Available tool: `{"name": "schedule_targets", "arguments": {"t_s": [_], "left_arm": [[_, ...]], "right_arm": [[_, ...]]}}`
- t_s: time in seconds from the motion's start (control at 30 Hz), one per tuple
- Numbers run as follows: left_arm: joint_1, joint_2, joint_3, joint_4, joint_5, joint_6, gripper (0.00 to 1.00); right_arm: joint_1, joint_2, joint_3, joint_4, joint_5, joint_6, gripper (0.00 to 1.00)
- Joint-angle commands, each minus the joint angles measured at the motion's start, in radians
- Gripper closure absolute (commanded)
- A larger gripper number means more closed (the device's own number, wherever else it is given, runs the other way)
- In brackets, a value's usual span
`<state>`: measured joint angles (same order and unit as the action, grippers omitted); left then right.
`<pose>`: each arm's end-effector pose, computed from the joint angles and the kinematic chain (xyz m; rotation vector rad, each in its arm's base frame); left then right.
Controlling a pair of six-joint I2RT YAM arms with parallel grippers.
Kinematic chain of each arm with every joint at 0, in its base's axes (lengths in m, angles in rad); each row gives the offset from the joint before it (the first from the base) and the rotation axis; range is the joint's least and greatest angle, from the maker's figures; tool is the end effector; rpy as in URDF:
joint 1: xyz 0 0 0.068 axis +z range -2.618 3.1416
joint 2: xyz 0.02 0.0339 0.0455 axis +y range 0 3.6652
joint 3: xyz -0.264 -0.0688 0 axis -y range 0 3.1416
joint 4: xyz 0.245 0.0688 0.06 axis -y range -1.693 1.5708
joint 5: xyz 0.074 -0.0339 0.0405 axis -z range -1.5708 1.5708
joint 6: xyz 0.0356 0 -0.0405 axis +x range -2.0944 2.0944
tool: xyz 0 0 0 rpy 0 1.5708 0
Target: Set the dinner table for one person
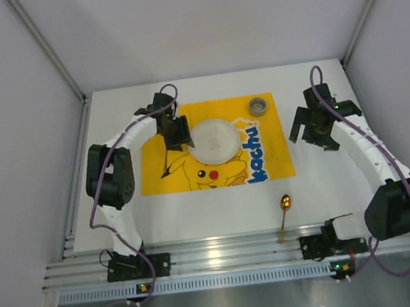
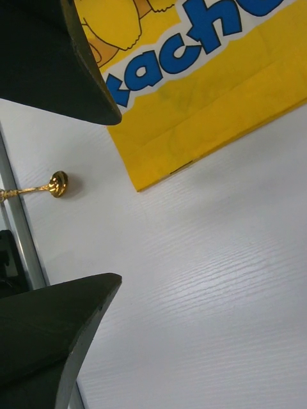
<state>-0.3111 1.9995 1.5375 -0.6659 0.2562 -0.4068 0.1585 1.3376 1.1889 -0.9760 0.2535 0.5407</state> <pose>0.3992 -0.1378 0.2001 -0.0521 2.7648 -0.5520 0.2552 0.0317 0.2955 0.5755 2.5737 -0.1108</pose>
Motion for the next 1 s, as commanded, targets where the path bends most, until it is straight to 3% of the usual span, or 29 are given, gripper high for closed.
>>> {"name": "schedule_targets", "arguments": {"t_s": [0.0, 0.2, 0.27, 0.3, 0.33, 0.37, 0.4, 0.47, 0.57, 0.7, 0.77, 0.97], "left_arm": [[0.0, -0.174, -0.054, 0.058, -0.066, -0.066, 0.45], [-0.003, -0.443, -0.085, 0.057, -0.214, -0.06, 0.46], [-0.011, -0.61, -0.181, 0.252, -0.283, -0.024, 0.44], [-0.011, -0.672, -0.364, 0.364, -0.293, -0.014, 0.39], [-0.011, -0.735, -0.475, 0.628, -0.335, -0.064, 0.27], [-0.01, -0.836, -0.684, 0.716, -0.41, -0.137, 0.02], [-0.005, -0.879, -0.768, 0.765, -0.566, -0.229, 0.02], [0.02, -0.977, -0.928, 0.878, -0.575, -0.293, 0.02], [0.006, -1.041, -0.953, 0.81, -0.598, -0.193, 0.01], [0.0, -1.059, -0.953, 0.582, -0.826, -0.052, 0.02], [0.006, -1.052, -0.994, 0.586, -0.899, 0.048, 0.02], [0.015, -1.018, -1.112, 0.724, -0.888, 0.186, 0.01]], "right_arm": [[-0.007, -0.047, -0.009, 0.03, -0.037, -0.042, 0.0], [0.026, -0.182, 0.179, 0.088, -0.204, -0.071, 0.0], [0.024, -0.25, 0.14, 0.212, -0.249, -0.049, 0.0], [0.024, -0.274, 0.099, 0.262, -0.249, -0.03, 0.0], [0.013, -0.299, 0.053, 0.366, -0.282, 0.067, 0.0], [0.007, -0.331, -0.045, 0.403, -0.295, 0.121, 0.0], [0.0, -0.336, -0.087, 0.468, -0.318, 0.163, 0.0], [-0.025, -0.298, -0.155, 0.493, -0.475, 0.228, 0.0], [-0.027, -0.255, -0.163, 0.493, -0.612, 0.155, 0.0], [-0.017, -0.242, -0.13, 0.386, -0.56, 0.021, 0.0], [-0.013, -0.244, -0.141, 0.384, -0.576, 0.019, 0.0], [-0.01, -0.262, -0.156, 0.367, -0.603, 0.011, 0.0]]}}
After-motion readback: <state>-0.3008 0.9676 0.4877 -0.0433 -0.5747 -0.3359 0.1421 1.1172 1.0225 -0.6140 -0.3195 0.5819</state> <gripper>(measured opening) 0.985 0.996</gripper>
